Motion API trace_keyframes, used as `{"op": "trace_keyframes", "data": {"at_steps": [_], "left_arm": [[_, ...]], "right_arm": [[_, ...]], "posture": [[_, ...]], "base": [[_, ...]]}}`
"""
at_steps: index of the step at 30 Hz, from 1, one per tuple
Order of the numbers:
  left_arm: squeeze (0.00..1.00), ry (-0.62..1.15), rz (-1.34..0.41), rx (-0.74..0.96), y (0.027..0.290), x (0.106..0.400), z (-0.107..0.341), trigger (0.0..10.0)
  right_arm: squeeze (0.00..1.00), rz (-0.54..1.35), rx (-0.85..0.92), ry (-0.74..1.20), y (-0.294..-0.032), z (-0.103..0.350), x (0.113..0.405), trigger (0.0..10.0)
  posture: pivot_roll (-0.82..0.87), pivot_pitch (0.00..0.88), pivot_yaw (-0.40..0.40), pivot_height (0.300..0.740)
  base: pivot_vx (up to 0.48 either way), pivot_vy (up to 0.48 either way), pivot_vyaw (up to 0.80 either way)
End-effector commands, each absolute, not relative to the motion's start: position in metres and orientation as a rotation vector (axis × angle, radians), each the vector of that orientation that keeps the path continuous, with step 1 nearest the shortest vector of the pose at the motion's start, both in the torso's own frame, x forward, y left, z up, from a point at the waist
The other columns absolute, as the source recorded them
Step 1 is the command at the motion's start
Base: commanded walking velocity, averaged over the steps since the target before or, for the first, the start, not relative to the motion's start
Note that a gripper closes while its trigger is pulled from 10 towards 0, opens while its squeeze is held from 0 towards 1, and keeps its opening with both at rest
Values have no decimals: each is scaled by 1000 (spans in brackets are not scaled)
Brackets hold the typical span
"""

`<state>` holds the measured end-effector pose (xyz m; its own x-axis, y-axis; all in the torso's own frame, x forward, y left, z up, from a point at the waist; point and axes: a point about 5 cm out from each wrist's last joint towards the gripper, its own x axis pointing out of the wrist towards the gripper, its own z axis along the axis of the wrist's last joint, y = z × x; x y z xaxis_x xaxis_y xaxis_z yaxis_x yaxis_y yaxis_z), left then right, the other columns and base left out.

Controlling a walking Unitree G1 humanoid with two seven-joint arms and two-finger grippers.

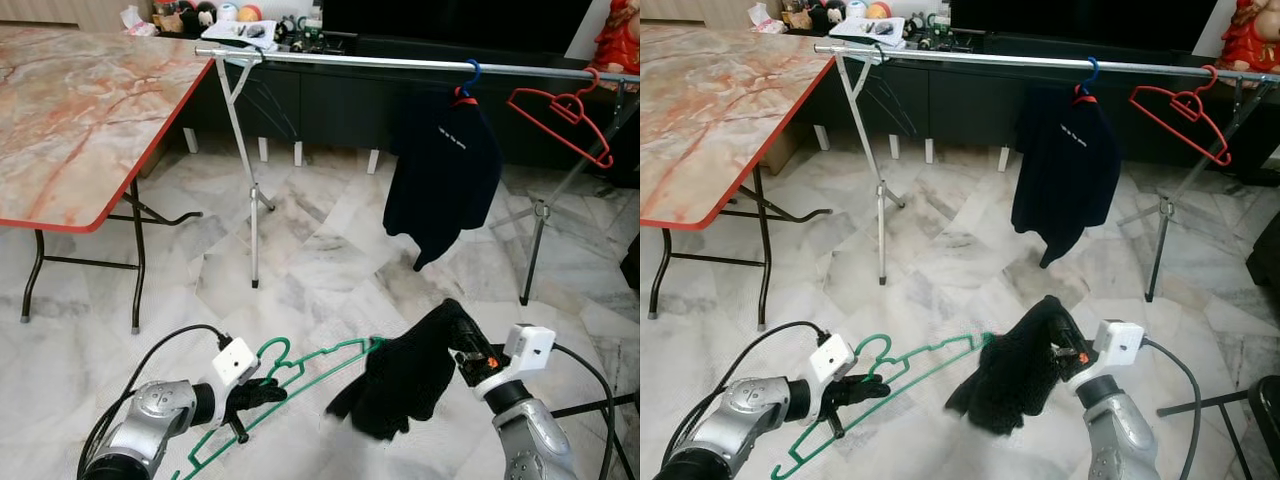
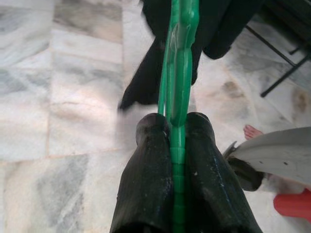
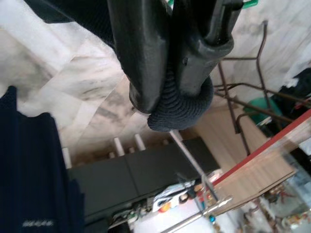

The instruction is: Hang hanger

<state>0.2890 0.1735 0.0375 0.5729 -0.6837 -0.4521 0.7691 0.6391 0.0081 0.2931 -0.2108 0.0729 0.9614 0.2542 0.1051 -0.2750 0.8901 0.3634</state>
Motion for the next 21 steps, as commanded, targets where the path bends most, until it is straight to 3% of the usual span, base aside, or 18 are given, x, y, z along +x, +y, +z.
{"op": "trace_keyframes", "data": {"at_steps": [1, 5, 8, 9, 10, 11, 12, 19, 21], "left_arm": [[0, 444, -797, 188, 180, 283, 28, 0], [0, 430, -652, 166, 187, 283, 21, 0], [0, 452, -374, 184, 205, 281, 8, 0], [0, 469, -316, 181, 209, 278, 4, 1255], [0, 486, -261, 177, 214, 275, 0, 4235], [0, 504, -207, 174, 218, 272, -4, 6157], [0, 531, -144, 175, 224, 265, -10, 10000], [0, 623, -47, 208, 237, 238, -31, 10000], [0, 710, 31, 177, 248, 213, -47, 10000]], "right_arm": [[0, 215, 366, -135, -220, 87, 294, 0], [0, 116, 361, -192, -224, 99, 299, 0], [0, 34, 494, -239, -223, 104, 301, 0], [0, 23, 503, -242, -222, 104, 301, 0], [0, 7, 507, -243, -221, 104, 300, 0], [0, -9, 511, -244, -221, 104, 299, 0], [0, -31, 515, -247, -221, 105, 298, 0], [0, -23, 495, -256, -218, 110, 294, 0], [0, -34, 475, -264, -219, 115, 290, 0]], "posture": [[-20, 148, -39, 740], [-20, 144, -36, 740], [-22, 134, -26, 740], [-22, 134, -26, 740], [-23, 132, -24, 740], [-23, 131, -23, 740], [-26, 127, -21, 740], [-24, 119, -18, 740], [-22, 108, -17, 740]], "base": [[0, 0, 0], [0, 0, 0], [0, 0, 0], [0, 0, 0], [0, 0, 0], [0, 0, 0], [0, 0, 0], [0, 0, 0], [0, 0, 0]]}}
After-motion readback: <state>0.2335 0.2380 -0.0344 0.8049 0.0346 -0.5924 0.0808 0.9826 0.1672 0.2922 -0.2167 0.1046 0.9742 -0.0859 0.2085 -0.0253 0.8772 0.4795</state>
